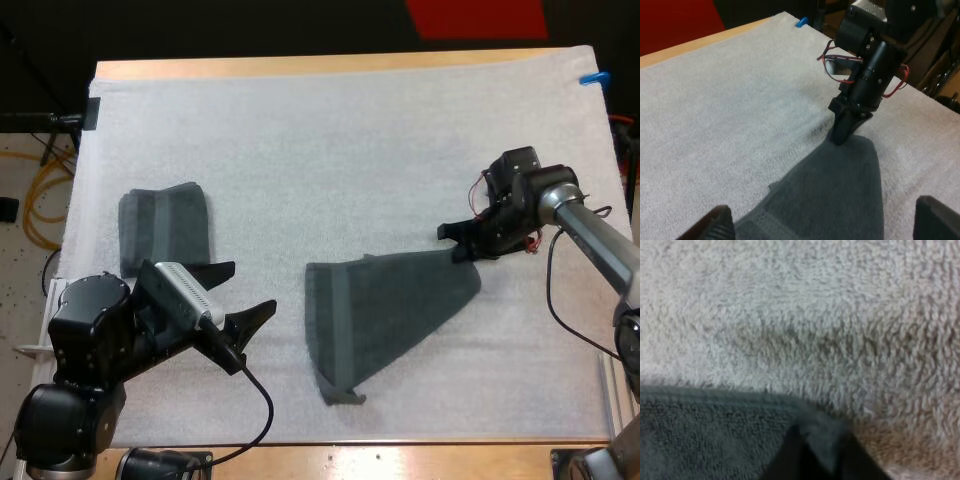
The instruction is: Pick towel from pile fold and stack
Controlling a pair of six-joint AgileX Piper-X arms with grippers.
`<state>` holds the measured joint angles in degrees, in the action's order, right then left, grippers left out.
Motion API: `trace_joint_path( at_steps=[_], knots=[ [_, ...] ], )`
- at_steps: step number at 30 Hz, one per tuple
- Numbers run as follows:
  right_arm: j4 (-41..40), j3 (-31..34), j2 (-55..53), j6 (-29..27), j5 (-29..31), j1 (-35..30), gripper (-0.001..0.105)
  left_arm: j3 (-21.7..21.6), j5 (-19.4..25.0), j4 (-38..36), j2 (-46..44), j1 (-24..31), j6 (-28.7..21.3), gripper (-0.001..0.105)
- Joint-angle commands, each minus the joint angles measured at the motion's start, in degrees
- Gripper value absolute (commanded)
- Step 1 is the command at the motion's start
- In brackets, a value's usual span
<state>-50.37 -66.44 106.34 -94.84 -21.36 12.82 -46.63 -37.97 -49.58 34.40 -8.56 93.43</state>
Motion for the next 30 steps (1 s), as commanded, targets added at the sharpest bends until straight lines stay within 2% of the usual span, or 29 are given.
trace_joint_path(
  at_steps=[1, 6, 13, 15, 18, 21, 25, 30],
  knots=[
    [-0.74, -0.08, -0.35, -1.48, 0.16, -0.06, 0.0, -0.18, 0.07, 0.19, 0.6, -0.21, 0.18, 0.07],
    [-2.85, -0.08, -1.98, -4.27, 7.66, 0.09, 0.0, -0.22, 0.06, 1.03, 6.72, -0.21, 1.72, 0.07],
    [-2.95, -0.08, -2.61, -4.42, 7.86, 0.09, 0.0, -0.22, 0.06, 4.13, 21.3, -2.47, 1.87, 0.07],
    [-2.84, -0.08, -2.61, -4.43, 7.87, 0.09, 0.0, -0.35, 2.74, 6.31, 26.03, -5.8, 2.27, 0.07],
    [-2.83, -0.08, -2.61, -4.43, 7.87, 0.09, 0.0, -0.36, 12.57, 10.07, 32.0, -10.73, 3.82, 0.07],
    [-2.83, -0.08, -2.61, -4.43, 7.85, 0.09, 0.0, -0.56, 18.33, 13.49, 38.16, -14.01, 7.43, 0.07],
    [-2.83, -0.08, -2.61, -4.43, 7.35, 0.09, 0.0, -2.59, 18.9, 15.4, 45.38, -14.4, 11.6, 0.07],
    [-2.83, -0.08, -2.61, -4.43, 7.36, 0.09, 0.0, -7.79, 17.96, 15.42, 54.31, -14.4, 11.97, 0.07]
  ],
)
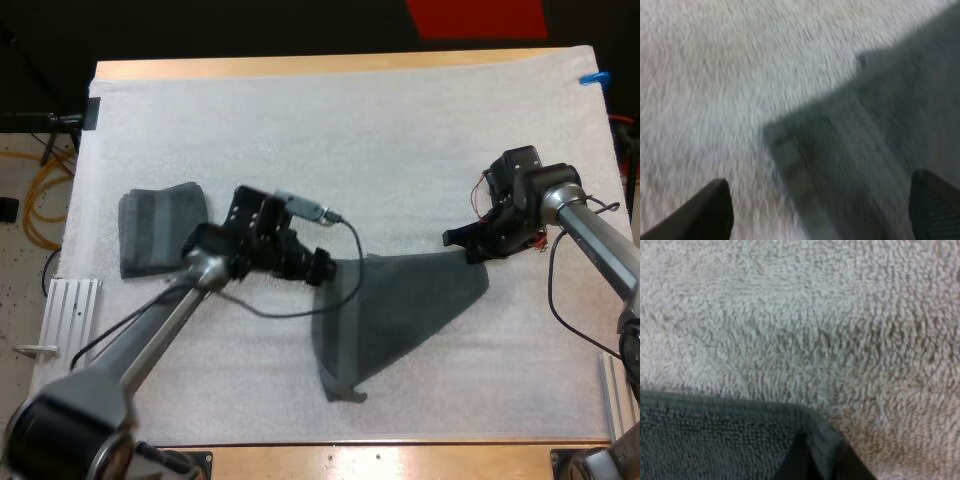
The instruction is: Pick towel from pile fold and stack
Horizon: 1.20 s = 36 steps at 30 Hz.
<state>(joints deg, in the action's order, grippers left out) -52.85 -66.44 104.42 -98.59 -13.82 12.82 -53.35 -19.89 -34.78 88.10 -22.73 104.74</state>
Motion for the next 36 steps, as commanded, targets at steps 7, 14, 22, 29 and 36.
trace_joint_path(
  at_steps=[7, 14, 22, 29, 36],
  knots=[
    [-0.35, -0.08, -0.69, -0.69, -0.19, 0.09, 0.0, -6.04, -0.49, 0.02, 9.55, 0.23, 0.85, 0.07],
    [-0.35, -0.08, -0.69, -0.69, -0.19, 0.09, 0.0, -7.3, -7.28, -1.16, 13.9, 0.63, 0.95, 0.07],
    [-0.35, -0.08, -0.69, -0.69, -0.19, 0.09, 0.0, -7.39, -14.89, -2.86, 17.43, 0.63, 3.06, 0.07],
    [-0.35, -0.08, -0.69, -0.69, -0.19, 0.09, 0.0, -7.69, -16.25, -4.7, 17.51, 0.63, 3.19, 0.067],
    [-0.35, -0.08, -0.69, -0.69, -0.19, 0.09, 0.0, -7.69, -12.0, -4.95, 17.51, 0.63, 3.29, 0.045]
  ],
)
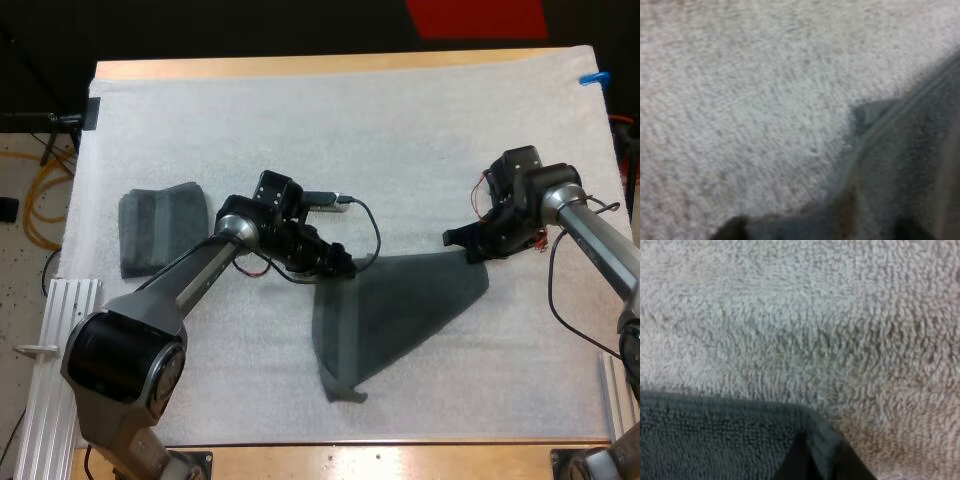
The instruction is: Pick towel from pile fold and stack
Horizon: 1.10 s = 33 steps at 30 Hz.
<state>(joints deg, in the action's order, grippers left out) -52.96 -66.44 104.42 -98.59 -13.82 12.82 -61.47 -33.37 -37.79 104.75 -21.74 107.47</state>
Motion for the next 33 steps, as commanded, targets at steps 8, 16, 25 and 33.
trace_joint_path(
  at_steps=[8, 16, 25, 33],
  knots=[
    [-0.24, -0.08, -1.02, -0.69, -0.38, 0.09, 0.0, 0.43, 1.79, -1.01, -0.37, -0.36, 0.18, 0.0],
    [0.81, -0.08, -10.04, -0.98, -0.56, 0.09, 0.0, -1.19, 6.73, -0.9, -13.02, 0.2, -2.08, 0.0],
    [4.29, -4.44, -28.25, -0.66, 0.94, 4.64, 0.0, -10.52, 7.47, -1.74, -26.67, 1.75, -2.07, 0.0],
    [-0.37, -10.11, -37.54, -0.2, 11.18, 13.78, 0.0, -13.2, 7.47, -13.96, -35.92, 1.49, -4.08, 0.0]
  ],
)
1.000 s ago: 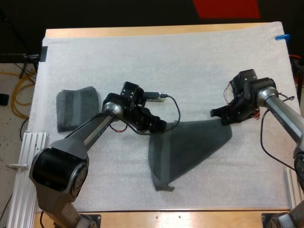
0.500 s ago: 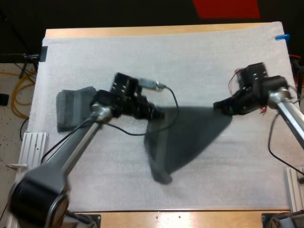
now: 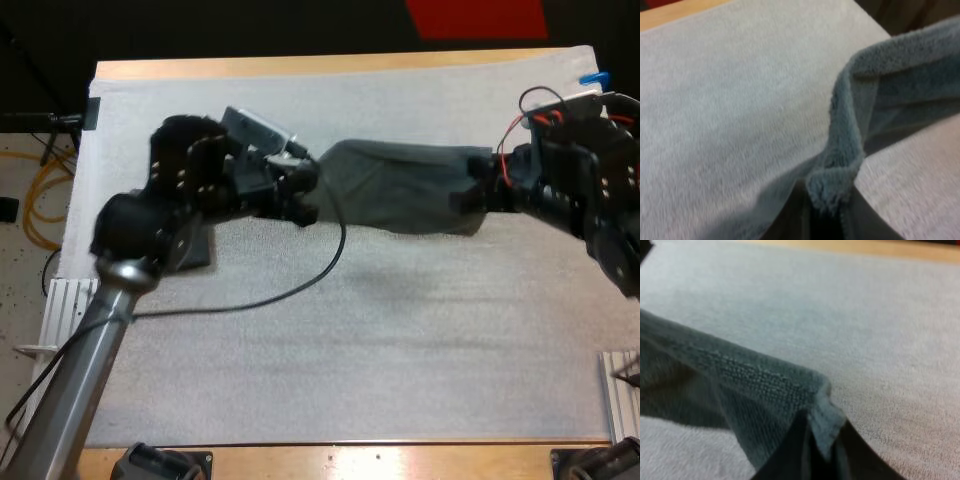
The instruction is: Pick towel from pile fold and stack
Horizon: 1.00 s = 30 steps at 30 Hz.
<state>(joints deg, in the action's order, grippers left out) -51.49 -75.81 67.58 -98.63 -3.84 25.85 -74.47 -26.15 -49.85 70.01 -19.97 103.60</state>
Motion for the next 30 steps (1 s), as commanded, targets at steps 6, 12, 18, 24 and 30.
trace_joint_path(
  at_steps=[6, 12, 18, 24, 30],
  knots=[
    [-11.03, -2.35, -4.21, 2.64, 1.44, 6.57, 0.0, -0.21, 0.25, -10.39, -7.31, -2.21, -1.55, 0.0],
    [-20.71, -2.34, -8.35, 7.13, 1.44, 12.36, 0.0, -0.21, 5.17, -18.23, -11.73, -10.01, -0.46, 0.0],
    [-30.79, -1.24, -9.72, 10.47, 1.07, 15.07, 0.0, 1.44, 12.71, -19.98, -12.6, -16.11, 1.56, 0.0],
    [-20.59, 6.95, -6.25, 10.33, 2.25, 13.98, 0.0, 10.55, 16.18, -11.14, -9.38, -14.58, 1.07, 0.0],
    [0.59, 15.28, 4.56, 8.41, 3.84, 6.25, 0.0, 17.7, 16.21, 6.68, -1.17, -8.59, -1.34, 0.0]
  ],
)
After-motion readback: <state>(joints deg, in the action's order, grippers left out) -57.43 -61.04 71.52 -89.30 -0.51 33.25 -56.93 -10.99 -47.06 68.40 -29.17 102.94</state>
